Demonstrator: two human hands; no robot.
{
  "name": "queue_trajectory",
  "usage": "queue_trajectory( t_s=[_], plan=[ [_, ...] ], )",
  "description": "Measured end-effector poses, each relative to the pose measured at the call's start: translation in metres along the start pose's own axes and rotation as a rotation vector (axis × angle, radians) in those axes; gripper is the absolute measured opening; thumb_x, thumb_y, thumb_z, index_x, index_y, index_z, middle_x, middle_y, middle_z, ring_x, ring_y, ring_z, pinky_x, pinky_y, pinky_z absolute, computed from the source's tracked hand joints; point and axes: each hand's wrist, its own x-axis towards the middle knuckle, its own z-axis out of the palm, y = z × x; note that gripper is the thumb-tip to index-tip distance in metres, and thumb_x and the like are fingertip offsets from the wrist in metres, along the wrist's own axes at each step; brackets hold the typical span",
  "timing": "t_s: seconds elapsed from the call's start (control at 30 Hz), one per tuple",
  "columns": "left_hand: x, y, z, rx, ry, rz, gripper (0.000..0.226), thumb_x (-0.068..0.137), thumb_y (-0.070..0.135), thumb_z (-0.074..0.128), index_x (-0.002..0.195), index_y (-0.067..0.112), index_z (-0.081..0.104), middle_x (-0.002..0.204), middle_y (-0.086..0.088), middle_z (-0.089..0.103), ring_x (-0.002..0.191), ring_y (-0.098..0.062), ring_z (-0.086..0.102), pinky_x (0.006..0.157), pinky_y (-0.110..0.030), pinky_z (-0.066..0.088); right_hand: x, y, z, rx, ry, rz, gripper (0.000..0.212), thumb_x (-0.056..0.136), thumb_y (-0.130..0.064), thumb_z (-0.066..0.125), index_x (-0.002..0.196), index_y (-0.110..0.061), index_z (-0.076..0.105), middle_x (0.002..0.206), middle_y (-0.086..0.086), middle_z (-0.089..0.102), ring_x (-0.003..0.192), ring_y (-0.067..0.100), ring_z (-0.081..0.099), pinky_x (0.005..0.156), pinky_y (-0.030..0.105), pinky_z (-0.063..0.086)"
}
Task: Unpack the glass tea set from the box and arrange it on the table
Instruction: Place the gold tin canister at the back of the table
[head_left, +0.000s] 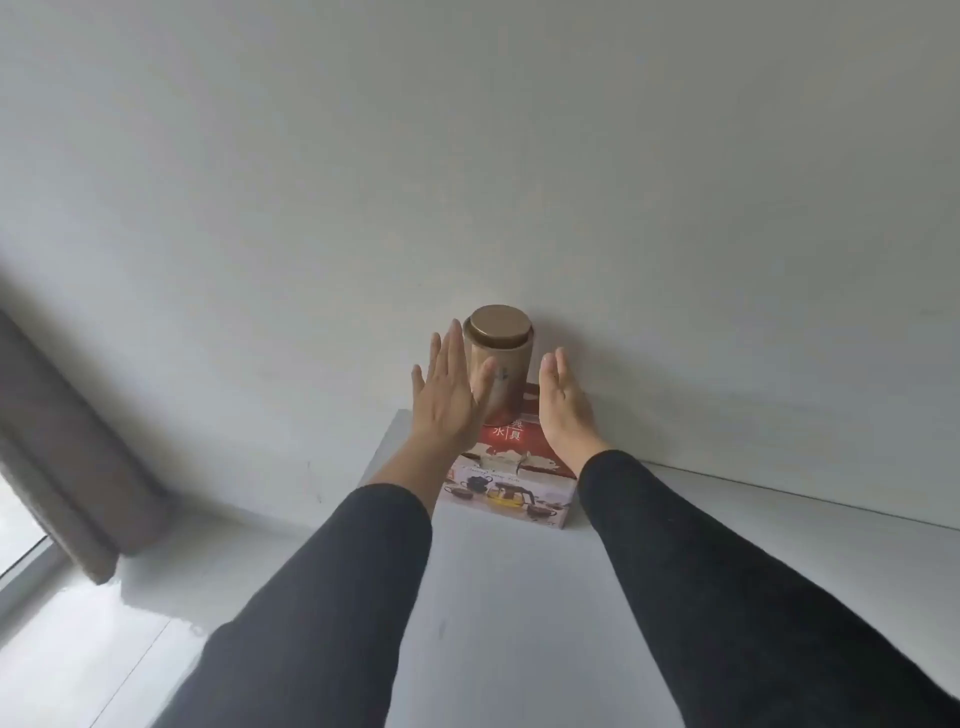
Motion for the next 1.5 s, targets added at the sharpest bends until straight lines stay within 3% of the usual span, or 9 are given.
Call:
queue_trajectory(
  t_s=[0.17, 0.3, 0.4, 0.73, 0.87, 0.97, 1.1, 1.23, 1.5],
  plan=[
    [0.018, -0.015, 0.013, -0.004, -0.058, -0.009, 0.073, 0.098, 0.056, 0.017, 0.153, 0.018, -0.012, 0.162, 0.007, -0.009, 0.149, -0.013, -0.012, 0.121, -0.045, -0.004, 0.031, 0.007, 0.018, 0.021, -0.015, 0.038, 0.062, 0.096, -0.057, 0.016, 0.151, -0.027, 0.013, 0.156, 0.001, 0.027, 0.140, 0.027, 0.033, 0.116, 0.040, 0.023],
    [0.029, -0.021, 0.024, -0.067, -0.054, -0.013, 0.082, 0.091, 0.064, 0.014, 0.154, 0.017, -0.006, 0.162, 0.005, 0.000, 0.150, -0.014, -0.007, 0.120, -0.046, -0.003, 0.042, 0.010, 0.025, 0.086, -0.068, -0.048, 0.047, 0.102, -0.043, 0.018, 0.147, -0.030, 0.019, 0.151, -0.004, 0.032, 0.137, 0.021, 0.035, 0.106, 0.026, 0.024],
    [0.031, -0.020, 0.026, -0.109, -0.003, -0.030, 0.091, 0.081, 0.069, 0.007, 0.154, 0.017, 0.003, 0.162, 0.002, 0.011, 0.150, -0.016, -0.001, 0.120, -0.046, 0.000, 0.045, 0.010, 0.033, 0.107, -0.043, -0.101, 0.043, 0.102, -0.040, 0.022, 0.145, -0.036, 0.022, 0.146, -0.003, 0.040, 0.132, 0.023, 0.042, 0.102, 0.029, 0.031],
    [0.011, 0.035, 0.019, -0.104, 0.043, 0.012, 0.064, 0.099, 0.050, 0.027, 0.151, 0.014, 0.016, 0.158, -0.002, 0.022, 0.150, -0.022, 0.007, 0.120, -0.047, 0.004, 0.018, 0.016, -0.003, 0.095, 0.008, -0.089, 0.046, 0.101, -0.044, 0.022, 0.146, -0.039, 0.015, 0.145, 0.002, 0.044, 0.130, 0.027, 0.045, 0.109, 0.038, 0.035],
    [-0.011, 0.082, 0.029, -0.118, 0.032, 0.034, 0.065, 0.098, 0.051, 0.029, 0.150, 0.012, 0.020, 0.156, -0.004, 0.026, 0.150, -0.022, 0.009, 0.120, -0.048, 0.007, -0.009, 0.023, -0.054, 0.071, 0.045, -0.095, 0.047, 0.101, -0.045, 0.022, 0.146, -0.041, 0.014, 0.145, -0.003, 0.045, 0.131, 0.025, 0.044, 0.106, 0.035, 0.033],
    [-0.031, 0.130, 0.054, -0.132, 0.015, 0.069, 0.064, 0.097, 0.051, 0.033, 0.147, 0.012, 0.025, 0.147, -0.006, 0.038, 0.142, -0.027, 0.030, 0.115, -0.051, 0.022, -0.031, 0.043, -0.107, 0.076, 0.088, -0.074, 0.047, 0.101, -0.044, 0.022, 0.146, -0.041, 0.014, 0.143, -0.004, 0.046, 0.130, 0.025, 0.044, 0.105, 0.034, 0.032],
    [-0.067, 0.210, 0.102, -0.283, -0.056, 0.077, 0.054, 0.097, 0.041, 0.044, 0.143, 0.016, 0.031, 0.139, -0.001, 0.050, 0.127, -0.022, 0.049, 0.100, -0.036, 0.039, -0.057, 0.089, -0.193, 0.082, 0.124, -0.050, 0.045, 0.101, -0.044, 0.023, 0.145, -0.043, 0.016, 0.142, -0.004, 0.046, 0.129, 0.023, 0.045, 0.103, 0.033, 0.034],
    [-0.099, 0.288, 0.166, -0.371, -0.187, -0.005, 0.048, 0.099, 0.038, 0.043, 0.140, 0.014, 0.032, 0.131, -0.006, 0.056, 0.118, -0.027, 0.053, 0.081, -0.029, 0.038, -0.075, 0.141, -0.285, 0.087, 0.171, -0.029, 0.044, 0.101, -0.042, 0.026, 0.145, -0.039, 0.021, 0.143, -0.005, 0.044, 0.130, 0.022, 0.044, 0.098, 0.028, 0.032],
    [-0.123, 0.407, 0.287, -0.426, -0.353, -0.033, 0.048, 0.099, 0.040, 0.042, 0.137, 0.013, 0.033, 0.124, -0.009, 0.059, 0.103, -0.025, 0.056, 0.076, -0.031, 0.041, -0.082, 0.235, -0.425, 0.031, 0.291, 0.067, 0.042, 0.102, -0.033, 0.027, 0.145, -0.034, 0.025, 0.143, -0.004, 0.044, 0.129, 0.022, 0.044, 0.100, 0.029, 0.032]
  ],
)
